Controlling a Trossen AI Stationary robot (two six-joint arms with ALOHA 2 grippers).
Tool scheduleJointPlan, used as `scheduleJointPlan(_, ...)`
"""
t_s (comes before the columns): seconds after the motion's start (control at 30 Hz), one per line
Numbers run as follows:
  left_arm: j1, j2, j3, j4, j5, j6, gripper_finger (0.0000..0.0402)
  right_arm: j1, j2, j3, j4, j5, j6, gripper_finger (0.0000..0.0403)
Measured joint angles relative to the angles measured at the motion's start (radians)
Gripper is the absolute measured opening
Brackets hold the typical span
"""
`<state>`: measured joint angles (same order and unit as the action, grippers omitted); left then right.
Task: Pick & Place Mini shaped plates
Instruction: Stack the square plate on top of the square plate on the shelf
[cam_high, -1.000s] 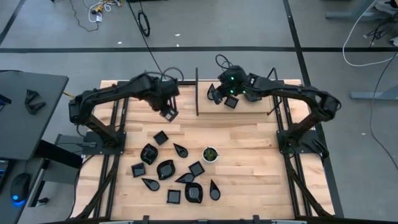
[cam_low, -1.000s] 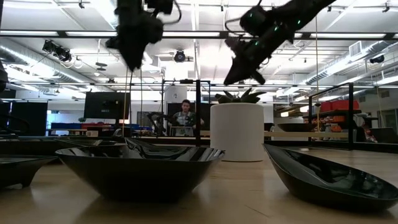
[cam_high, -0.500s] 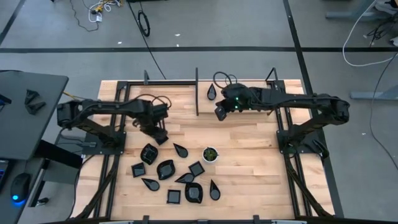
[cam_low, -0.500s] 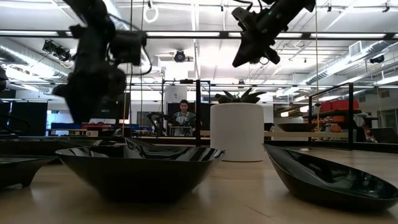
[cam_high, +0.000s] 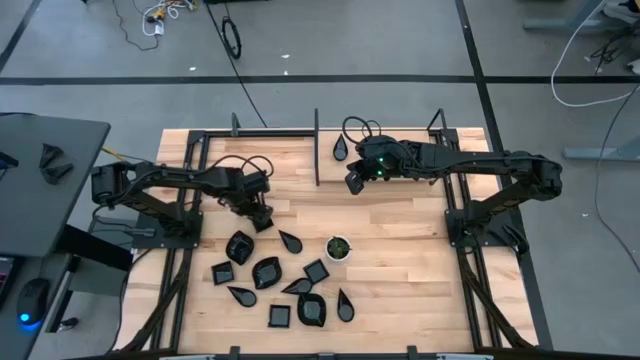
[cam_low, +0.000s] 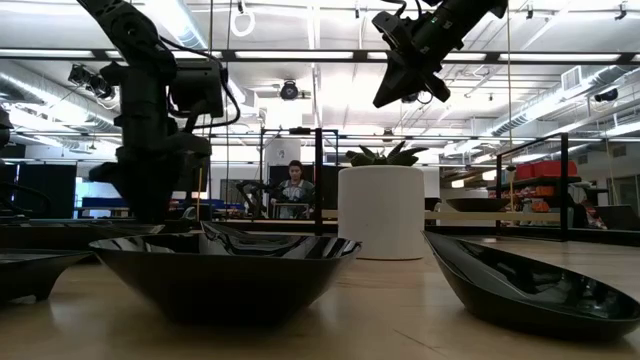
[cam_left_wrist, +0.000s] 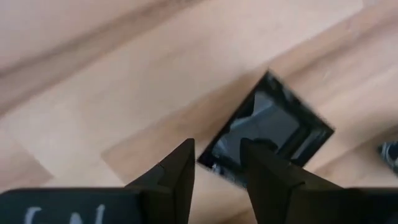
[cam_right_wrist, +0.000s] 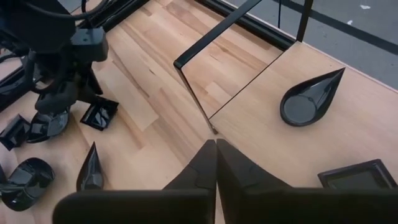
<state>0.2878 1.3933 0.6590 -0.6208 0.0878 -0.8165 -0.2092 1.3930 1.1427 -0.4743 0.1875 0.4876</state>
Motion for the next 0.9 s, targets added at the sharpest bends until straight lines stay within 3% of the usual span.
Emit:
scheduleJointPlan(0.67,0.000,0.000,0.000,0.044,-0.051,0.124,0.0038,0.000,0.000,0.000,0.000,-0.001,-0.082,0.0013)
scheduleJointPlan(0.9,-0.002,0.000,0.000,0.048,-0.021,0.158,0.0058,0.000,0.000,0.000,0.000,-0.001,-0.082,0.0013)
